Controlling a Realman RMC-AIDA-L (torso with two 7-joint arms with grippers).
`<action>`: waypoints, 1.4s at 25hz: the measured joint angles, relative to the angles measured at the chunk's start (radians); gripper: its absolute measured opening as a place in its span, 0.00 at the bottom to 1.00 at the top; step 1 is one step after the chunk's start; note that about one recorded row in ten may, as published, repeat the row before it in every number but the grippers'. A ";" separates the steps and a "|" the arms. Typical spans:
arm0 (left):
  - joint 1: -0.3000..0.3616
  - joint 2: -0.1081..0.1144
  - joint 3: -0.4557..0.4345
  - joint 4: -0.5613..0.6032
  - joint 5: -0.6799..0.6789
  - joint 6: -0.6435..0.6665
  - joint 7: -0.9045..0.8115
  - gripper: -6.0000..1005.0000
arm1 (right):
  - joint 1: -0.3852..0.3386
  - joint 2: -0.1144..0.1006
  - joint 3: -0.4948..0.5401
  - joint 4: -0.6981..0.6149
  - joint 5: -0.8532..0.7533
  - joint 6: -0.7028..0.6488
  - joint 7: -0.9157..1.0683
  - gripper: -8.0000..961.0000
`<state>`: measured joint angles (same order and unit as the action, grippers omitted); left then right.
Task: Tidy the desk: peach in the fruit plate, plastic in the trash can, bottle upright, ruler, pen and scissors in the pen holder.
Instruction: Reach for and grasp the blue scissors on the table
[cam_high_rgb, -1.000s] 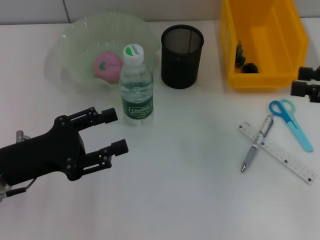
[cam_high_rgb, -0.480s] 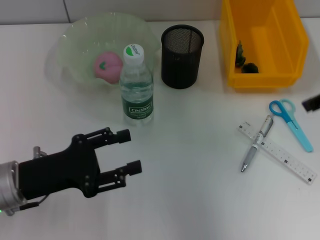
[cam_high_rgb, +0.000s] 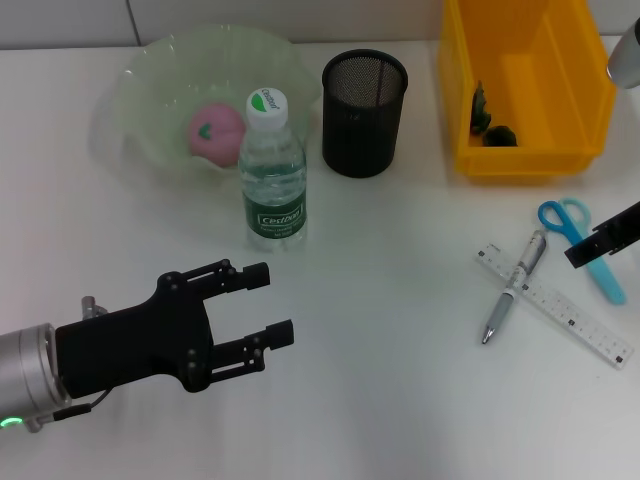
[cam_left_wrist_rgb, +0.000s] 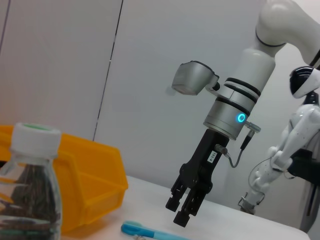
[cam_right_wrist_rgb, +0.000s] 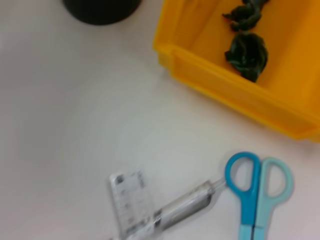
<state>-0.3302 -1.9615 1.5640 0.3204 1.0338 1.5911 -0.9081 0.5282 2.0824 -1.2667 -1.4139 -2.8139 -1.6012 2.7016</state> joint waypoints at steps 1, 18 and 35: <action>0.000 -0.001 0.000 0.000 0.000 -0.005 0.000 0.71 | 0.000 0.000 0.002 0.013 0.000 0.017 0.003 0.74; -0.001 -0.010 -0.003 0.000 0.000 -0.037 0.000 0.71 | -0.010 -0.002 0.017 0.150 -0.002 0.150 -0.004 0.64; -0.003 -0.020 -0.002 0.000 0.000 -0.056 -0.003 0.71 | -0.006 -0.004 0.021 0.187 -0.004 0.170 -0.006 0.37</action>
<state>-0.3329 -1.9811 1.5617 0.3206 1.0339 1.5354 -0.9114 0.5225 2.0784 -1.2457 -1.2268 -2.8180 -1.4314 2.6951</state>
